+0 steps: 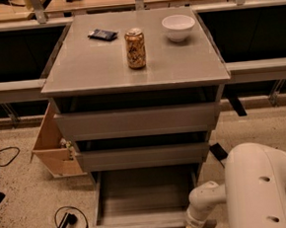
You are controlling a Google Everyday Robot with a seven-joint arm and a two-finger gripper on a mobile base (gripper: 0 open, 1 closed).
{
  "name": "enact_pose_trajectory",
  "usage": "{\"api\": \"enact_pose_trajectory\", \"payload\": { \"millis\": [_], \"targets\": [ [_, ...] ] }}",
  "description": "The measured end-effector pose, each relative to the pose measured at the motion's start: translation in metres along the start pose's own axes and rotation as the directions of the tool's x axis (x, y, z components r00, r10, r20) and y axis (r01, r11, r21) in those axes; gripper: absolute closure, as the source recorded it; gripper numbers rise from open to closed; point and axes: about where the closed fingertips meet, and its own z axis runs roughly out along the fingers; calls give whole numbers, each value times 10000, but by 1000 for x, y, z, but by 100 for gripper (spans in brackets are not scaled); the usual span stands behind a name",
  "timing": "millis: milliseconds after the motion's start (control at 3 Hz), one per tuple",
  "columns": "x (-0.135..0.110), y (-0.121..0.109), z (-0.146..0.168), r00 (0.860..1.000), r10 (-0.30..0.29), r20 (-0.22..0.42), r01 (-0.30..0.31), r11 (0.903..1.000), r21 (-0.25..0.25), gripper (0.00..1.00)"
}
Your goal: Open bottom drawer
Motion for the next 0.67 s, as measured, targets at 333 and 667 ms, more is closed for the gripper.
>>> {"api": "enact_pose_trajectory", "payload": {
  "millis": [333, 667],
  "targets": [
    [-1, -1, 0, 10000, 0, 0, 0, 10000, 0, 86],
    [23, 29, 2, 9991, 390, -181, -397, 9983, -429, 100]
  ]
}}
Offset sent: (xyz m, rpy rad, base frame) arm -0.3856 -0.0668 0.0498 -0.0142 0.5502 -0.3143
